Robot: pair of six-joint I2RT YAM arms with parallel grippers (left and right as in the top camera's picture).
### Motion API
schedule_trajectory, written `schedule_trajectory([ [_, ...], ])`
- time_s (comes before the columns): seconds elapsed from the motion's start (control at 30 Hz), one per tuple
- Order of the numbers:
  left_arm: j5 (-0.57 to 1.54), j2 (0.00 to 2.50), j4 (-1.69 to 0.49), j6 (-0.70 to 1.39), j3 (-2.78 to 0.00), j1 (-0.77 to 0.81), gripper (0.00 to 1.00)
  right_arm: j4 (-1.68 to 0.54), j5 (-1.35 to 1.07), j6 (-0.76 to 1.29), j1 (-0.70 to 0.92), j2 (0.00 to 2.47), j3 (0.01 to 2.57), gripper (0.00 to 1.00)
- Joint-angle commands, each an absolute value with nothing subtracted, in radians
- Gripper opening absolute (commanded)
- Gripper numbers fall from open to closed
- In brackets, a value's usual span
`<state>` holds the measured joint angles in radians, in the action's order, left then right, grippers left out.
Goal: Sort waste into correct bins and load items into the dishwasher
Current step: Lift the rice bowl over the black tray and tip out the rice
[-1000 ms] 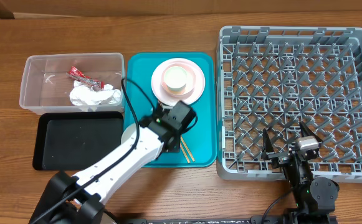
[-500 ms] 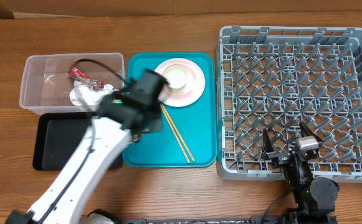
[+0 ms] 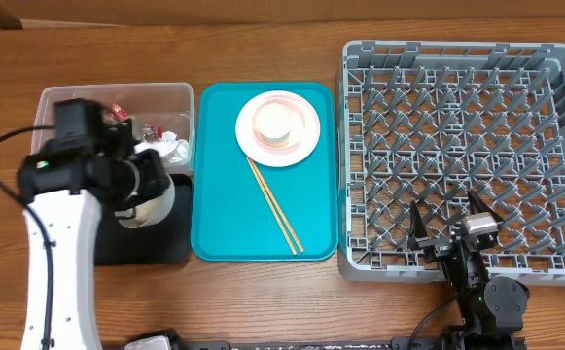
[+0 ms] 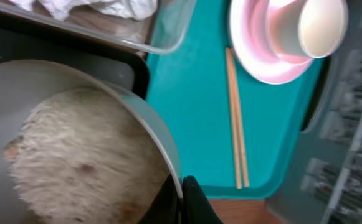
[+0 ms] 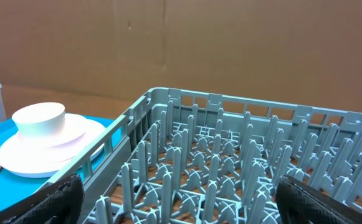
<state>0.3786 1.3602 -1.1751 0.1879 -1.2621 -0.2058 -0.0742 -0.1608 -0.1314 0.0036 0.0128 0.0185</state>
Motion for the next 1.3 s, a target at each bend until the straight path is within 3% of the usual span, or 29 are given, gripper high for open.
schedule_trajectory([
  [0.0,0.672,1.348,-1.155,0.033,-1.203,-0.332,0.04,-0.069,-0.166,-0.131,0.011,0.003,0.008,1.00],
  [0.33,1.193,1.348,-0.957,-0.128,-0.940,-0.679,0.04,-0.069,-0.166,-0.131,0.011,0.003,0.008,1.00],
  [0.57,1.361,1.348,-0.881,-0.197,-0.839,-0.852,0.04,-0.069,-0.166,-0.131,0.011,0.003,0.008,1.00],
  [0.8,1.363,1.354,-0.817,-0.202,-0.834,-0.868,0.04,-0.069,-0.166,-0.131,0.011,0.003,0.008,1.00],
  [1.27,1.582,1.592,-0.754,-0.096,-0.834,-0.884,0.04,-0.069,-0.166,-0.131,0.011,0.003,0.008,1.00],
])
